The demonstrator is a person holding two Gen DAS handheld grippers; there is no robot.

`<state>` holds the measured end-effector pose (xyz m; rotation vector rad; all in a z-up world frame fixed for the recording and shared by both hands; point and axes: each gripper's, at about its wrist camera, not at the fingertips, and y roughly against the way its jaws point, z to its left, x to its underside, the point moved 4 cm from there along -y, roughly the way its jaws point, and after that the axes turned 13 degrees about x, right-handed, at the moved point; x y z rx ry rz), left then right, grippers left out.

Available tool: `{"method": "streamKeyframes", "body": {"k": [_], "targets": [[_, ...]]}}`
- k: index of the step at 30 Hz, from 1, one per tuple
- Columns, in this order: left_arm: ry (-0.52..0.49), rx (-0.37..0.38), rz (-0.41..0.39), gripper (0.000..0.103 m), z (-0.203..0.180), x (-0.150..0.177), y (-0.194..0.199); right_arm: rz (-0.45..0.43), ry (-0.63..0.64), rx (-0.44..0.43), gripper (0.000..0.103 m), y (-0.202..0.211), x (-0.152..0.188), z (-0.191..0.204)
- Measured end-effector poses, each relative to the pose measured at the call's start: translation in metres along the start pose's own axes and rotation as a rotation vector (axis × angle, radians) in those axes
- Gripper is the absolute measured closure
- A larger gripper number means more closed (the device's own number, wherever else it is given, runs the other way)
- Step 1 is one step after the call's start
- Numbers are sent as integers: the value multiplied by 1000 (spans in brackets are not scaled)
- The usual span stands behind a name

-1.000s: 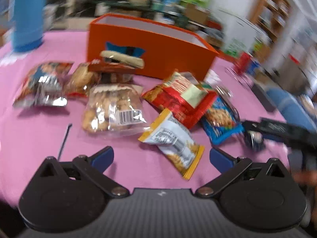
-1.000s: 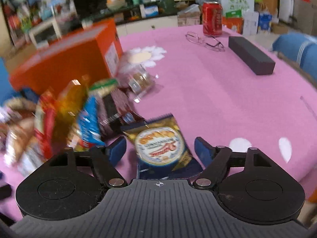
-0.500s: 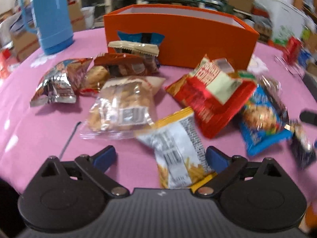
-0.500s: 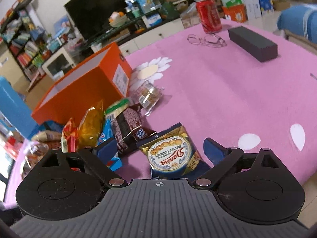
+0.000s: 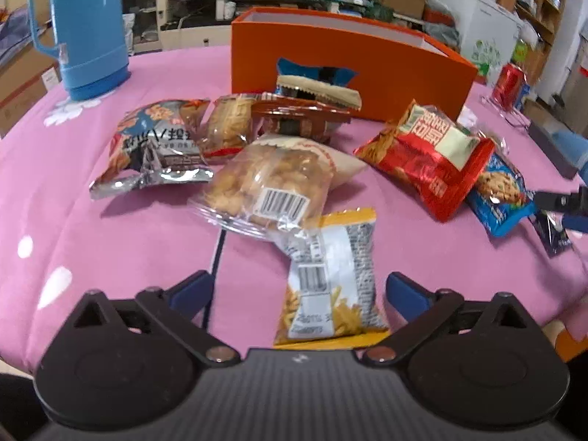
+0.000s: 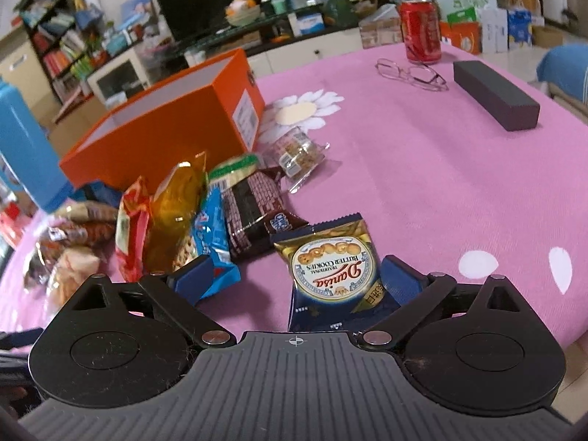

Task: Organize snacks
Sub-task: 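Grasp the Danisa cookie packet with the right tool while the left tool grasps the white fries packet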

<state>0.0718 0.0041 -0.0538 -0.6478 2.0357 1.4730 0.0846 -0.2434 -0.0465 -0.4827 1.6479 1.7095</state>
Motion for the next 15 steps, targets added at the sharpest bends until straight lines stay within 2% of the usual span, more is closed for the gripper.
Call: {"method": "streamKeyframes", "body": {"k": [8, 15], "targets": [[-87, -24, -15, 4, -22, 6, -6, -28, 156, 80, 14, 3, 10, 13], [-86, -27, -20, 6, -21, 6, -7, -4, 176, 137, 14, -12, 9, 16]]}}
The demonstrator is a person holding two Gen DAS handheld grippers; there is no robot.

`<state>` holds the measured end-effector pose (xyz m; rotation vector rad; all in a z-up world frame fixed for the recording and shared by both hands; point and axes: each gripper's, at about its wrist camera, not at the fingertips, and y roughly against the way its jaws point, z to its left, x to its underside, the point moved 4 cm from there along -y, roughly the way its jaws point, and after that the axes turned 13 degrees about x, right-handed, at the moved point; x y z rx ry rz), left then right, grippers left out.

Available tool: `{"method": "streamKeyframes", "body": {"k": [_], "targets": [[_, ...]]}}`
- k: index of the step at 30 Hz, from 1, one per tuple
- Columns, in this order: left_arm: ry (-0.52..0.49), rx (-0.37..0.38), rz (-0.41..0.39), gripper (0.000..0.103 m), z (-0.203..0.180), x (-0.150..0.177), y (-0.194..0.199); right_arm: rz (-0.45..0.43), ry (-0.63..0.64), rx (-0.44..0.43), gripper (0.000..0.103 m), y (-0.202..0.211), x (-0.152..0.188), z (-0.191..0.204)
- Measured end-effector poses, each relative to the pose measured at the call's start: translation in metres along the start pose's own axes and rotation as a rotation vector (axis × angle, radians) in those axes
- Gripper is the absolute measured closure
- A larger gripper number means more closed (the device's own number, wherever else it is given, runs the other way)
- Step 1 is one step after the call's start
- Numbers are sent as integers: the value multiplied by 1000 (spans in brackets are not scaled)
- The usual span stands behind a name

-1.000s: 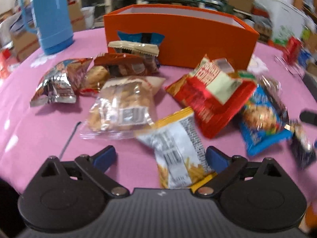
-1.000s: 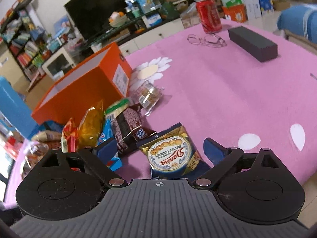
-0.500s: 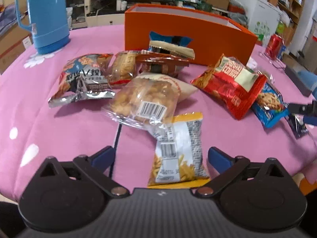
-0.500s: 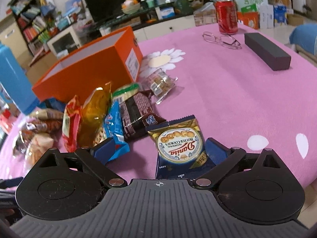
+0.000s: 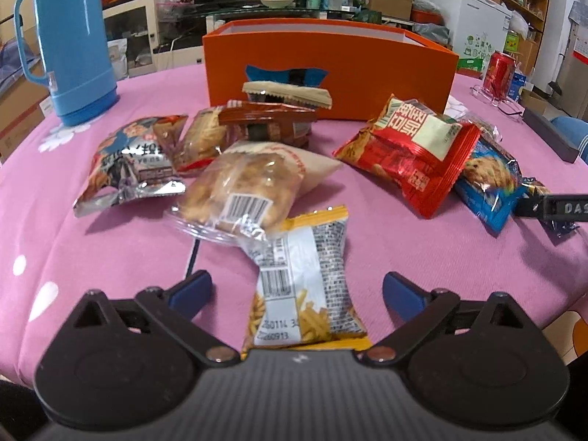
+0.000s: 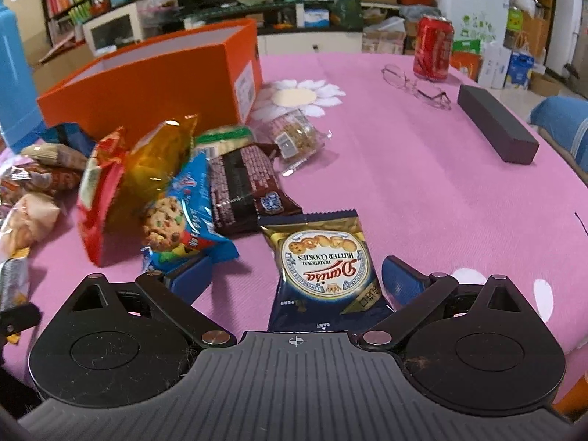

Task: Organize snacks
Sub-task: 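Grasp the Danisa cookie packet with the right tool while the left tool grasps the white fries packet, then carry both packets into the orange box and open both tools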

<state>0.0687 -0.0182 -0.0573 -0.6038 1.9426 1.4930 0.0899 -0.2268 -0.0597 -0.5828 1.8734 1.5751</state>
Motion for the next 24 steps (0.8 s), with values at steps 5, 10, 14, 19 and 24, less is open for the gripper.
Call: {"method": "streamKeyframes", "body": {"k": [5, 10, 14, 19, 24], "targets": [[-5, -5, -6, 9, 1, 0, 0, -2, 33, 32, 20, -1, 4, 2], [-32, 12, -40, 51, -1, -3, 5, -11, 37, 30, 39, 4, 4, -1], [-65, 70, -27, 63, -6, -1, 10, -27, 51, 14, 70, 13, 6, 0], [-96, 43, -13, 51, -4, 1, 11, -11, 26, -2, 60, 20, 11, -7], [-95, 40, -9, 42, -6, 3, 11, 8, 67, 11, 31, 19, 14, -1]]}}
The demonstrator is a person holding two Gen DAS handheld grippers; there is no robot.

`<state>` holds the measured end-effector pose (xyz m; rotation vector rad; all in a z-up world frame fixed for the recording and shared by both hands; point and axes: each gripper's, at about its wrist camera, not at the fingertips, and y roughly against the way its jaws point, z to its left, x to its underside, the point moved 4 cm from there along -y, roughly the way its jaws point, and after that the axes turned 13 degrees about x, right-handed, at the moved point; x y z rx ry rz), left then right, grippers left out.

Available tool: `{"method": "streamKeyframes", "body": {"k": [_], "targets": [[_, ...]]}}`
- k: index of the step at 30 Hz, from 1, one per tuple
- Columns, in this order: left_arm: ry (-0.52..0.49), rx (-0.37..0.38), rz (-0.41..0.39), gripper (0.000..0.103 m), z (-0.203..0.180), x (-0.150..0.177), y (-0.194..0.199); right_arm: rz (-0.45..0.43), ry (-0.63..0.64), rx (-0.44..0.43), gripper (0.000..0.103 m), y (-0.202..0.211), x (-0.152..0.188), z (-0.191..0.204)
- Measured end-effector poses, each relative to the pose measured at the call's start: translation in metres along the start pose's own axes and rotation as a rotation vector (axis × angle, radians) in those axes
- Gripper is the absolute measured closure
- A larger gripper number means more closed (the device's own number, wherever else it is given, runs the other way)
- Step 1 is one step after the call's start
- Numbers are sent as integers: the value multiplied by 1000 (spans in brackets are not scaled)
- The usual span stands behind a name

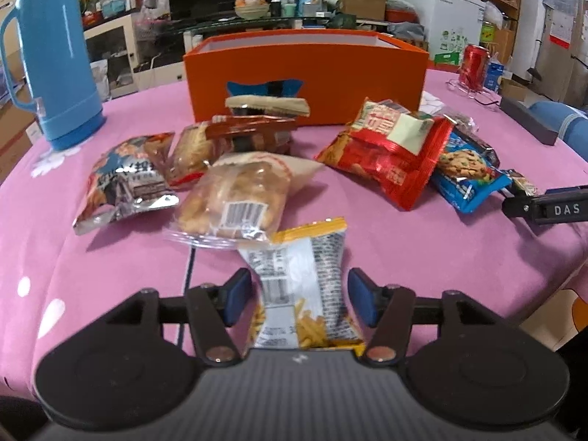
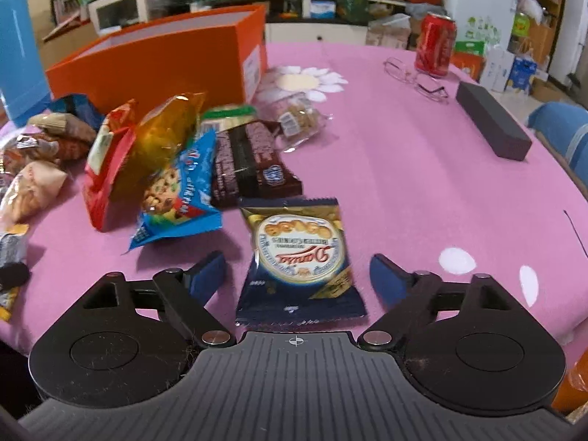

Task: Organize snacks
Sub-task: 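Carry both packets into the orange box and open both tools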

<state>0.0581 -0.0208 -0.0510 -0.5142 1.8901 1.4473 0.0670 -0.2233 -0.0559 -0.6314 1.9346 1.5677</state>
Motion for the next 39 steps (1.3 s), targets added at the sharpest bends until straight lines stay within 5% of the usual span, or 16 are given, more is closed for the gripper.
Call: {"method": "streamKeyframes", "body": {"k": [3, 4, 5, 11, 14, 22, 27, 32, 39], "targets": [[-1, 19, -14, 56, -4, 1, 0, -7, -15, 1, 44, 2, 1, -4], [2, 34, -17, 65, -4, 0, 0, -13, -23, 4, 65, 4, 1, -6], [10, 39, -15, 67, -4, -1, 1, -19, -36, 0, 67, 6, 0, -9], [160, 194, -44, 67, 10, -25, 21, -59, -145, -71, 71, 22, -10, -25], [152, 216, -110, 67, 13, -58, 31, -132, -202, -105, 71, 44, -29, -33], [108, 176, -325, 67, 37, -191, 1, -340, -117, -189, 70, 33, -176, 23], [122, 158, -273, 67, 56, -242, -70, -360, -81, -207, 70, -21, -228, 77], [115, 128, -186, 67, 64, -251, -127, -313, -53, -193, 70, -71, -232, 110], [107, 78, -122, 63, 75, -250, -159, -287, -7, -162, 68, -105, -228, 123]]}}
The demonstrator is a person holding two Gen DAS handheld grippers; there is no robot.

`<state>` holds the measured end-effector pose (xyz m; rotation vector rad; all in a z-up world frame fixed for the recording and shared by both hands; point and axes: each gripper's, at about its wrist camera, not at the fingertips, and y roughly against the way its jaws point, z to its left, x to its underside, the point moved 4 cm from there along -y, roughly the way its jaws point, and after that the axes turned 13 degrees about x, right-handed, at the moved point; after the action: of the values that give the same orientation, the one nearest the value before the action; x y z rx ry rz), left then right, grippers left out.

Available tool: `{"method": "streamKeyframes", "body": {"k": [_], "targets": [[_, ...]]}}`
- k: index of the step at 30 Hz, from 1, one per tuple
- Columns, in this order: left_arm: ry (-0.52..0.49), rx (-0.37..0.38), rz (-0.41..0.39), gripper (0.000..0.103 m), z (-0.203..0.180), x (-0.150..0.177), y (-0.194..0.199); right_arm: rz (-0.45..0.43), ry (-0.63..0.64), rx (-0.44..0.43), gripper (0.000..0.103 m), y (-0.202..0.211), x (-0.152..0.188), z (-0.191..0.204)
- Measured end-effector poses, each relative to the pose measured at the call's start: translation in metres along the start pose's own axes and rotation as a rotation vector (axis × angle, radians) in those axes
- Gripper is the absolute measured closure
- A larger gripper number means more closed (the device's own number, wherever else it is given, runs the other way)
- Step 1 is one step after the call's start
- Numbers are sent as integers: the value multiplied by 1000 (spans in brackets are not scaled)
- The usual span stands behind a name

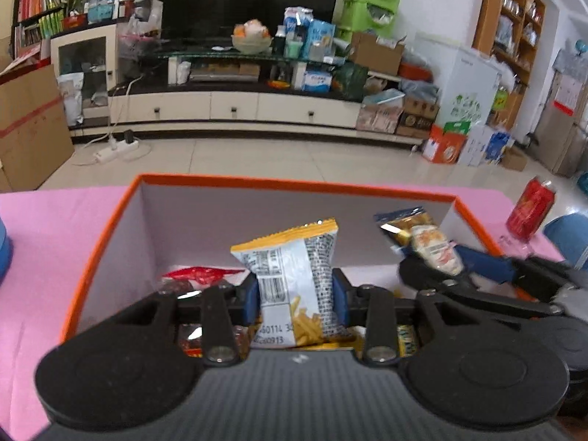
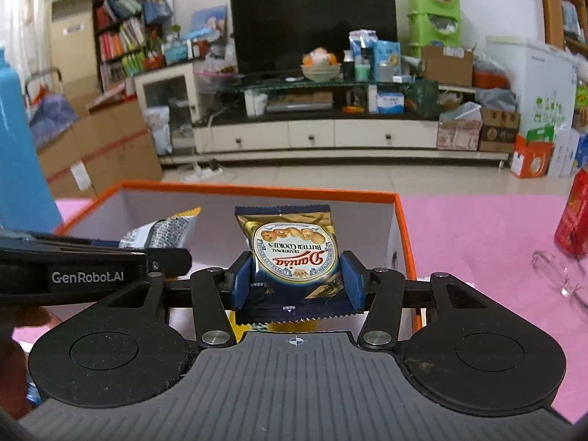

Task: Organize snacks
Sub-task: 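Carry both packets into the orange box and open both tools, then grasp the blue cookie packet with the right tool while the left tool grasps the silver chip bag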

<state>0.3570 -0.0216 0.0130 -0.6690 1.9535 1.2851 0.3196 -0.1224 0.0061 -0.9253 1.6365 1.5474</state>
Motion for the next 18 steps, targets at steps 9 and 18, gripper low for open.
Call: {"method": "streamKeyframes", "body": {"k": [9, 18], "targets": [[-19, -59, -162, 39, 6, -6, 94, -100, -71, -26, 33, 43, -14, -27], [105, -154, -105, 32, 28, 99, 206, -138, 0, -13, 17, 109, 3, -40]]}}
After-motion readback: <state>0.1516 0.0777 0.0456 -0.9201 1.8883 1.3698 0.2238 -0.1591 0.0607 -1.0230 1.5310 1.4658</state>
